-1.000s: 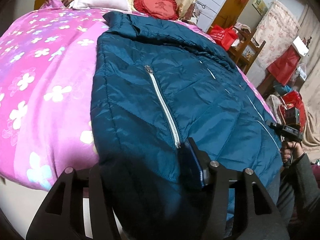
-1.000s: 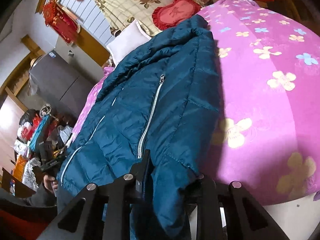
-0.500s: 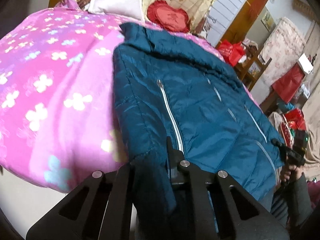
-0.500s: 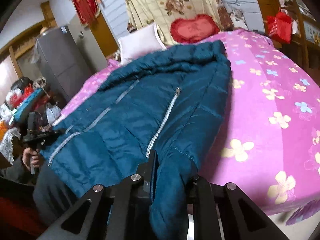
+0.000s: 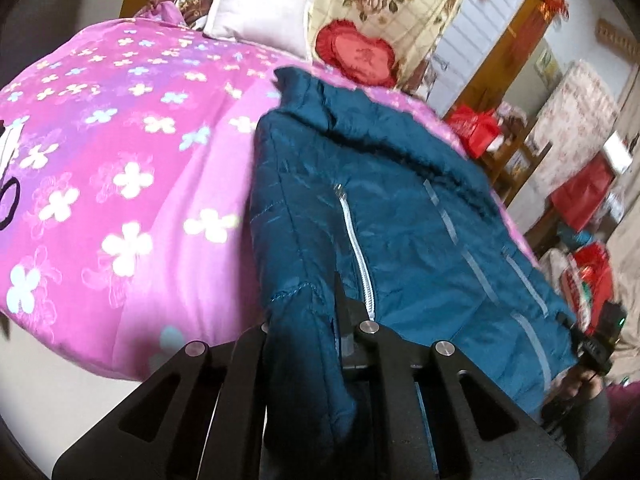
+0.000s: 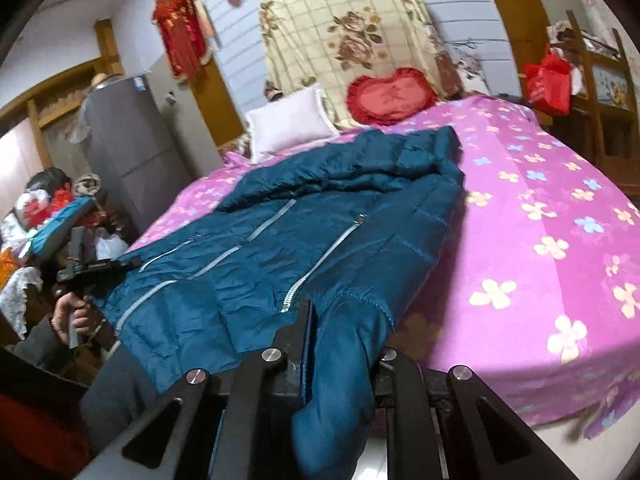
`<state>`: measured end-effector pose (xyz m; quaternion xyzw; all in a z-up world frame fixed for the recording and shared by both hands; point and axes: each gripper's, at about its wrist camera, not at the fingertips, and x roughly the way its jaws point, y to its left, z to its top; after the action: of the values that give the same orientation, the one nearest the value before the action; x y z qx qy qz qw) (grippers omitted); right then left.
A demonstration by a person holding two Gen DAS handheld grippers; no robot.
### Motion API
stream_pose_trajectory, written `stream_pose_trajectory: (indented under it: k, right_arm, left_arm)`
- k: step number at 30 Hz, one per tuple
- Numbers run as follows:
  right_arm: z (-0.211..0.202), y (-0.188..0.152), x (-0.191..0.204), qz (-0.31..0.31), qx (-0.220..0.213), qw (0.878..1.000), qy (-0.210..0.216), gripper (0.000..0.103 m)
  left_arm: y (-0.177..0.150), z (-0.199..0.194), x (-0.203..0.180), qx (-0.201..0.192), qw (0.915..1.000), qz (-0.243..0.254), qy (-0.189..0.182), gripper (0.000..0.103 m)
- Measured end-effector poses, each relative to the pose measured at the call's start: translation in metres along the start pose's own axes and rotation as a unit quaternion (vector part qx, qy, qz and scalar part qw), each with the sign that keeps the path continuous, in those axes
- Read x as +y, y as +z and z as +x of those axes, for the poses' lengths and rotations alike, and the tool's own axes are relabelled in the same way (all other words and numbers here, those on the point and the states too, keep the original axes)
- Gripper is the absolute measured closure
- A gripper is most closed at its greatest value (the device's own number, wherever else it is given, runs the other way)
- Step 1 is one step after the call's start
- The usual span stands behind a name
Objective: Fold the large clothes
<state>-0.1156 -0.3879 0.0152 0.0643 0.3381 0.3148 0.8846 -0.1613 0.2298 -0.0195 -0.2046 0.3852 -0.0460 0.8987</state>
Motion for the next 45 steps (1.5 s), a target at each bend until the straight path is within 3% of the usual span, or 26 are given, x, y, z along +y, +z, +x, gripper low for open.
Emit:
stream_pose_trajectory:
  k: [6,10,11,14,15,16,22,31,45]
  right_arm:
    - [0.014,-0.003,-0.011,0.03,0.024,0.999,-0.021,0.089]
    - [0.017,-0.003,-0.008,0.017,0.035,0.999,-0.026,0.089]
    - [0.017,-0.002,-0.007,0.012,0.034,0.999,-0.026,0.089]
    - [0.013,-0.003,-0.005,0.007,0.028,0.999,-0.029,0.089]
    - [0.012,-0.004,-0.003,0.004,0.025,0.999,-0.03,0.09]
    - [0.01,-0.004,-0.001,0.0,0.021,0.999,-0.033,0.09]
    - [-0.001,-0.006,0.008,0.001,-0.007,0.999,-0.049,0.09]
    - [-0.023,-0.005,0.02,0.011,-0.057,0.996,-0.07,0.09]
    - [-0.033,-0.007,0.019,0.021,-0.071,0.995,-0.066,0.09]
  left_arm:
    - [-0.01,0.014,-0.008,0.019,0.9987,0.04,0.026,0.092]
    - [-0.015,0.023,0.0,0.038,0.9987,0.03,0.012,0.068]
    - [-0.016,0.023,0.0,0.04,0.9986,0.031,0.012,0.067]
    - [-0.016,0.022,-0.009,0.05,0.9967,0.048,0.042,0.072]
    - [-0.017,0.02,-0.014,0.046,0.9957,0.055,0.059,0.084]
    - [-0.019,0.019,-0.018,0.043,0.9951,0.059,0.067,0.088]
    - [-0.028,0.008,-0.042,0.012,0.9868,0.083,0.138,0.094]
    - [-0.024,-0.017,-0.043,-0.008,0.9868,0.076,0.143,0.094]
    - [-0.022,-0.031,-0.041,-0.02,0.9871,0.072,0.141,0.094]
